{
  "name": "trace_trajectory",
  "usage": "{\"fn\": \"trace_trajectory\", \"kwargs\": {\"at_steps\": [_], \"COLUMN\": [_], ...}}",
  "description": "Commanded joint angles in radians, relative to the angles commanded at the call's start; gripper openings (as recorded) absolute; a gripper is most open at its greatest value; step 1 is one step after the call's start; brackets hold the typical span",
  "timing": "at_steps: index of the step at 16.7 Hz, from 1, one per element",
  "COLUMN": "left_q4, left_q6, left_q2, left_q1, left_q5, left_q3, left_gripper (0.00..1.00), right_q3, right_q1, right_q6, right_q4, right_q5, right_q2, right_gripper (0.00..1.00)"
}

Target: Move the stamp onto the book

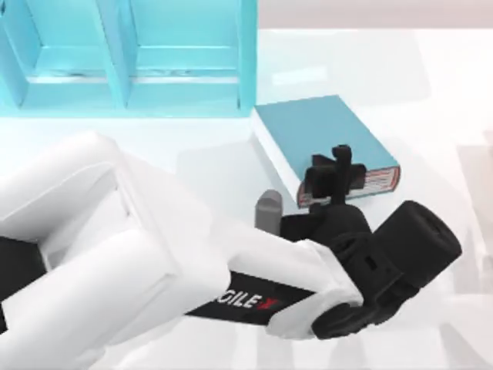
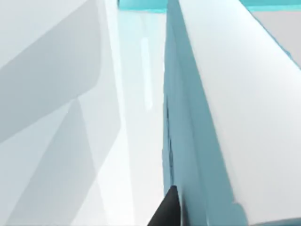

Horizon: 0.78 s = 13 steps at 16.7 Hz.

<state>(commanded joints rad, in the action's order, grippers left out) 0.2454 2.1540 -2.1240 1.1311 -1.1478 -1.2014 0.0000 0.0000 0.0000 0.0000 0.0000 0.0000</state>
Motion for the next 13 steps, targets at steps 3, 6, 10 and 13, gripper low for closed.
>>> {"fn": "trace_trajectory", "kwargs": {"at_steps": [3,6,10,13], "left_q4": [0.045,0.047,0.047,0.047], "left_q6": [-0.001,-0.001,-0.001,-0.001], "left_q2": [-0.029,-0.031,-0.031,-0.031], "left_q1": [0.0,0.0,0.0,0.0], "left_q5": [0.0,0.0,0.0,0.0], "left_q3": [0.012,0.014,0.014,0.014], "left_gripper": [0.0,0.0,0.23,0.45], "right_q3": [0.0,0.0,0.0,0.0], "right_q1": [0.0,0.0,0.0,0.0], "right_q6": [0.0,0.0,0.0,0.0], "right_q4": [0.0,0.0,0.0,0.0], "right_q5": [0.0,0.0,0.0,0.0], "right_q2": [0.0,0.0,0.0,0.0], "right_gripper": [1.0,1.0,1.0,1.0]}}
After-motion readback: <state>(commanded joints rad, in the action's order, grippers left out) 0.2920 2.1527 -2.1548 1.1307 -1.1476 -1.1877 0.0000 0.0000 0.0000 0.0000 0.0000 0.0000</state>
